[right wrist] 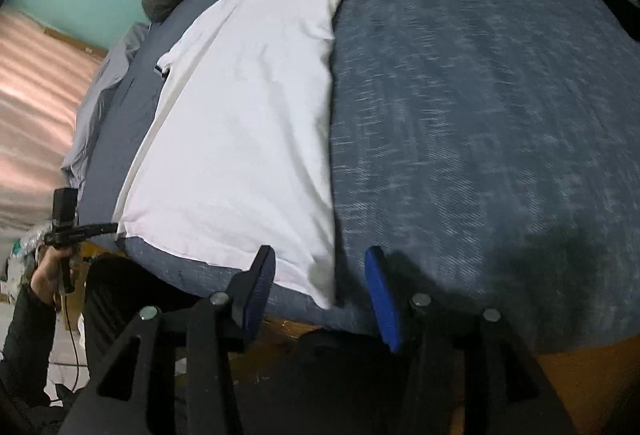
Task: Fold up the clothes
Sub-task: 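Hold the hem with both grippers and tug it taut along the bed edge, then release the hem and move both grippers to the black-trimmed sleeves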
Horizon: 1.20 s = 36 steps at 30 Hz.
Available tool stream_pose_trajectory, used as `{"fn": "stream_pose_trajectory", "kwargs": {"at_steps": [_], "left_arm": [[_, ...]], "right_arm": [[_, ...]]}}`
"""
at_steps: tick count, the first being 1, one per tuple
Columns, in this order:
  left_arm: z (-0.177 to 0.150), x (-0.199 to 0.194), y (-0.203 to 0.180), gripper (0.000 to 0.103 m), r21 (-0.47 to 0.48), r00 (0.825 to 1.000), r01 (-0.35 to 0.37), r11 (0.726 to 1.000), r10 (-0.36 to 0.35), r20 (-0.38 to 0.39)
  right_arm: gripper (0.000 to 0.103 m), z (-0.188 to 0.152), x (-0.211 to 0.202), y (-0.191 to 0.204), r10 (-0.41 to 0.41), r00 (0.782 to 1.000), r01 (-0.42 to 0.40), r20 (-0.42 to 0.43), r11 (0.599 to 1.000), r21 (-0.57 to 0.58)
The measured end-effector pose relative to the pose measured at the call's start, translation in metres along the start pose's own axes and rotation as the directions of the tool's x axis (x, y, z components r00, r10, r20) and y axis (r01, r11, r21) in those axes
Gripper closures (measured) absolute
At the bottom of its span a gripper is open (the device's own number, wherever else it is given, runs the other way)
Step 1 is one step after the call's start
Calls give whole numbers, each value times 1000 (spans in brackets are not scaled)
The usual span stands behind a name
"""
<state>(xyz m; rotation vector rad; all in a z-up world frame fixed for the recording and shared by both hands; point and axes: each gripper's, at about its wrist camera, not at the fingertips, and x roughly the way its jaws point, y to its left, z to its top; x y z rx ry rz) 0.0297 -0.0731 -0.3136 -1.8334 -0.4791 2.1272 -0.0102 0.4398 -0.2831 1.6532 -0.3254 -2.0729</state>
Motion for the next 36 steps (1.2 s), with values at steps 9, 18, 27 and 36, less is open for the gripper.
{"fn": "stream_pose_trajectory", "kwargs": {"at_steps": [9,18,27,36], "left_arm": [[-4,-12,1,99,25,1000,-2,1000,1,11],[-4,2,-10,99,45,1000,0,999,1,-26],[-2,14,2,99,11,999,-6,1000,7,-50],[30,-15,10,71,-23,999,-35,999,35,27]], "right_arm": [[100,3,14,0,-48,998,47,-31,999,-12],[100,1,-25,-12,-125,992,124,-10,992,-24],[100,-8,3,-18,-152,987,152,-42,988,-11],[82,1,-15,-11,-160,987,159,-27,986,-44]]}}
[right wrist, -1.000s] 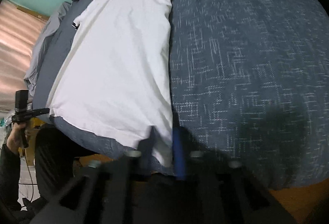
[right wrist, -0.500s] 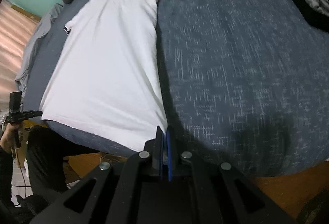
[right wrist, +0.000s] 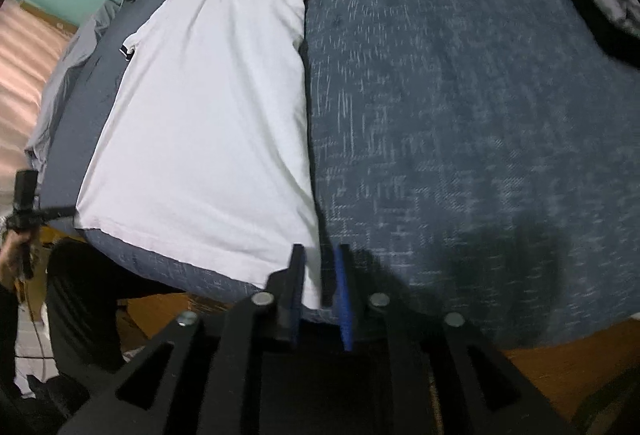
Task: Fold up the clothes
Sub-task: 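Release the hem and move both grippers to the black-trimmed sleeves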
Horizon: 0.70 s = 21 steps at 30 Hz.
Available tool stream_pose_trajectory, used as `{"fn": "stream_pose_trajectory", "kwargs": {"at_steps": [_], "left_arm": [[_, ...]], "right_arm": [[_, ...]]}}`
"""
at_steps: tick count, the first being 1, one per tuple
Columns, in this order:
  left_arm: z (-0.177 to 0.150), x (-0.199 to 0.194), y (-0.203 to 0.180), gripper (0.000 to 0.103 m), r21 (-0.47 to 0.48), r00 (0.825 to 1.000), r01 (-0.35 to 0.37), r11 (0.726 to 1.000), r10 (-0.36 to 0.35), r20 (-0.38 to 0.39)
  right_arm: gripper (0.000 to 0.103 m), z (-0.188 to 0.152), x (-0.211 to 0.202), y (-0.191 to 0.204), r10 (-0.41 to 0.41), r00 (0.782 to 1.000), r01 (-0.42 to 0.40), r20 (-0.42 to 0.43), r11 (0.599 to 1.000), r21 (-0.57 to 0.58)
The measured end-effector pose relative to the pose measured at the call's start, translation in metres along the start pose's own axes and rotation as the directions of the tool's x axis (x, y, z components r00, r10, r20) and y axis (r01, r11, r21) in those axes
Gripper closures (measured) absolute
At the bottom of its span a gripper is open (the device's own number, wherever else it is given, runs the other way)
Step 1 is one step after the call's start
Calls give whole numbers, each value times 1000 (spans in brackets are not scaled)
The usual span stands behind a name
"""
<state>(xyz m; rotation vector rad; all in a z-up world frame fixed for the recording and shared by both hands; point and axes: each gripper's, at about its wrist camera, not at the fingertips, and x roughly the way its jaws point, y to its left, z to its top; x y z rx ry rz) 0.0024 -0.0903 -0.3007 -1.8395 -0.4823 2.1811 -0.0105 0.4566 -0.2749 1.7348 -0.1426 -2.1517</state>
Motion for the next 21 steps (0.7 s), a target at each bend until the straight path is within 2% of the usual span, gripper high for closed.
{"fn": "stream_pose_trajectory", "kwargs": {"at_steps": [5,8,11,14,21], "left_arm": [[57,-16,14,64,-67,991,33,997,-24,134],[95,-15,20,63,-89,978,76,993,-57,200],[116,-9,28,63,-94,967,98,991,-73,245],[148,10,26,63,-110,958,121,986,-87,274],[205,35,41,63,-149,954,136,979,-89,287]], "right_arm": [[76,24,-22,-12,27,993,-31,114,999,39],[74,42,-24,-11,39,985,-49,166,997,54],[73,65,-19,-10,49,979,-63,199,996,63],[73,83,-8,-11,50,976,-66,214,995,71],[73,126,16,-18,65,970,-88,236,992,89]]}}
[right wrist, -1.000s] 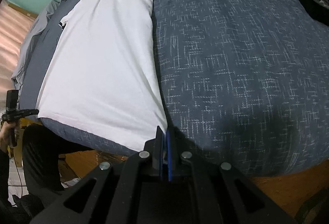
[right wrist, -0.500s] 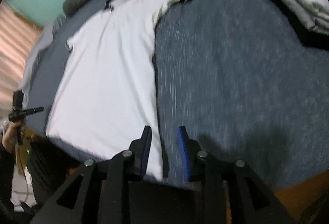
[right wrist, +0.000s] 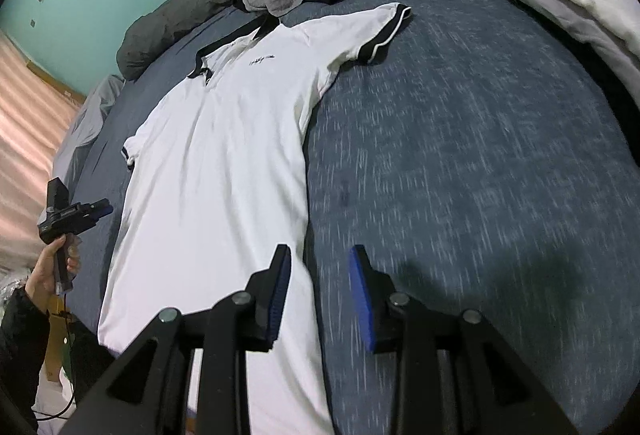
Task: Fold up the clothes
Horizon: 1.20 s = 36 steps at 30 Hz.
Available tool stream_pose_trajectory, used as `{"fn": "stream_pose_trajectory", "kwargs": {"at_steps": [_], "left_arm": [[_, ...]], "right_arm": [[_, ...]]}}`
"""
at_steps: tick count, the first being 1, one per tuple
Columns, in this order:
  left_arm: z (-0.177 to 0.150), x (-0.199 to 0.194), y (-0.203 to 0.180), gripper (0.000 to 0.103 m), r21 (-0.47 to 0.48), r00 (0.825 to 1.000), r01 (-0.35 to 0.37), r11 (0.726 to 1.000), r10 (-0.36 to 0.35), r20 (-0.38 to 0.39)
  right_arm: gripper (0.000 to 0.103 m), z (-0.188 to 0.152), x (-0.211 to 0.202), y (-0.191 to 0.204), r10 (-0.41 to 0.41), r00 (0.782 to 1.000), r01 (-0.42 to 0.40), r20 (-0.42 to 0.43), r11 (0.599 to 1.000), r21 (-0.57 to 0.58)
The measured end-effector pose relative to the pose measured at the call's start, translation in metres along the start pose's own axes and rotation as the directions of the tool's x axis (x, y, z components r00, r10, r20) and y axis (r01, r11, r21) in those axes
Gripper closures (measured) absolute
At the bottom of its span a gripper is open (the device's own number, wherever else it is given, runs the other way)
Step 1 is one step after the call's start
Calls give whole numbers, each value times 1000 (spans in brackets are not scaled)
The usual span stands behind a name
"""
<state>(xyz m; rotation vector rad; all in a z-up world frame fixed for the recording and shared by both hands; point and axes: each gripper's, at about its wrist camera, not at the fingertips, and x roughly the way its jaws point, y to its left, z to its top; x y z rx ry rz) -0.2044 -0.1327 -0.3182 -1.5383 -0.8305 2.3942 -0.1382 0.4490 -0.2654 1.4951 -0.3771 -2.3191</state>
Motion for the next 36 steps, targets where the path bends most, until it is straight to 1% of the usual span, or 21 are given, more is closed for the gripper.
{"fn": "stream_pose_trajectory", "kwargs": {"at_steps": [2,6,9,13,14,15,16,20,22,27,31,33,35,36], "left_arm": [[12,9,7,63,-41,1000,23,999,-22,19],[34,21,20,63,-112,997,37,993,-28,77],[48,31,29,63,-157,993,69,985,-52,110],[60,45,31,65,-175,991,99,980,-80,110],[62,47,31,72,-170,991,100,980,-82,110],[64,49,30,81,-162,991,95,982,-78,109],[67,50,29,96,-153,991,90,984,-74,107],[79,39,32,97,-115,988,50,992,-32,153],[87,32,39,97,-118,984,43,992,-22,178],[100,36,42,97,-82,988,-21,996,33,151],[95,42,39,96,-62,990,-43,997,51,134],[91,46,39,95,-54,990,-54,997,60,127],[87,48,41,95,-58,990,-49,997,56,126],[86,48,42,95,-60,991,-47,997,54,124]], "right_arm": [[73,9,8,-1,7,1000,-7,9,1000,7],[73,22,19,-6,9,1000,-10,18,1000,16],[73,29,25,-10,10,1000,-11,24,1000,18],[73,38,36,-19,5,1000,-6,25,999,41],[73,41,40,-21,1,1000,-3,25,999,50],[73,43,42,-22,-1,1000,0,25,999,53],[73,45,44,-22,-1,1000,0,26,999,53],[73,53,52,-21,-1,1000,0,25,999,47],[73,57,55,-19,-3,1000,2,23,999,34],[73,65,61,-17,-11,1000,10,26,1000,24],[73,71,64,-22,-17,999,15,33,999,39],[73,75,64,-27,-16,999,13,46,998,67],[73,84,64,-33,-13,998,6,65,994,108],[70,88,63,-37,-10,997,1,76,992,127]]}}
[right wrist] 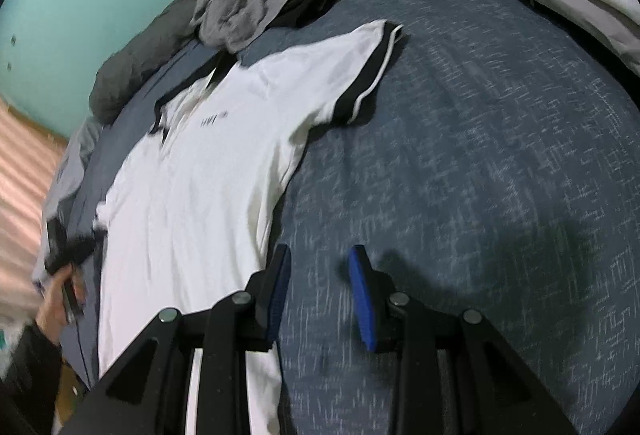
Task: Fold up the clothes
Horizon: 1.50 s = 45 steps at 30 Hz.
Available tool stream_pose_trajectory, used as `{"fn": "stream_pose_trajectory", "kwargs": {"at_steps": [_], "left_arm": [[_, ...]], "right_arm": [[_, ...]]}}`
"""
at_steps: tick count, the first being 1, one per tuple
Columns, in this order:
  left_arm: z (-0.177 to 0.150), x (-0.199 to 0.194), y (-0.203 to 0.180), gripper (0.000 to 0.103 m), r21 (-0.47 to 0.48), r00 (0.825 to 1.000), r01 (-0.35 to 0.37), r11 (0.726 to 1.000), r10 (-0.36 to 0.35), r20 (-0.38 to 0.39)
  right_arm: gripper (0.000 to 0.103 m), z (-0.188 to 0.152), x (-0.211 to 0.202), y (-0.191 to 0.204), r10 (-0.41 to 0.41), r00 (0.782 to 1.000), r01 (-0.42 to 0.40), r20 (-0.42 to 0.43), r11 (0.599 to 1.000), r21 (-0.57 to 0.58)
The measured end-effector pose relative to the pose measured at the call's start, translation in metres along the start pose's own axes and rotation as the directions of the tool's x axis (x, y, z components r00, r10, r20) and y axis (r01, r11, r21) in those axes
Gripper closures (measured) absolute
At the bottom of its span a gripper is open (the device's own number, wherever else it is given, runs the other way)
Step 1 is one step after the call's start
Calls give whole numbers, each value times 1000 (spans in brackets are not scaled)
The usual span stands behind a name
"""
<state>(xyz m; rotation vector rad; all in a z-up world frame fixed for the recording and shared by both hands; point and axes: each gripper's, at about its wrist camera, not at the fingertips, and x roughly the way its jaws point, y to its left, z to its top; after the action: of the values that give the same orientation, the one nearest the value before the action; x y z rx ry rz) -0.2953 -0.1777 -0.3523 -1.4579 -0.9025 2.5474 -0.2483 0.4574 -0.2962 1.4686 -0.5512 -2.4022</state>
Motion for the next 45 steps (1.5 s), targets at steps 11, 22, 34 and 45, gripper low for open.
{"fn": "stream_pose_trajectory", "kwargs": {"at_steps": [11,22,34,45], "left_arm": [[-4,1,1,94,22,1000,2,1000,-1,-7],[-4,5,-1,94,42,1000,-9,999,9,-10],[-4,7,-5,94,73,999,-33,997,34,-9],[-4,5,-5,94,78,999,-37,996,38,-16]], "right_arm": [[46,63,35,-20,61,994,-79,94,977,199],[98,94,81,-25,15,994,-39,104,971,236],[99,144,70,-20,-135,982,122,129,987,109],[100,151,93,-18,-221,971,218,93,975,43]]}}
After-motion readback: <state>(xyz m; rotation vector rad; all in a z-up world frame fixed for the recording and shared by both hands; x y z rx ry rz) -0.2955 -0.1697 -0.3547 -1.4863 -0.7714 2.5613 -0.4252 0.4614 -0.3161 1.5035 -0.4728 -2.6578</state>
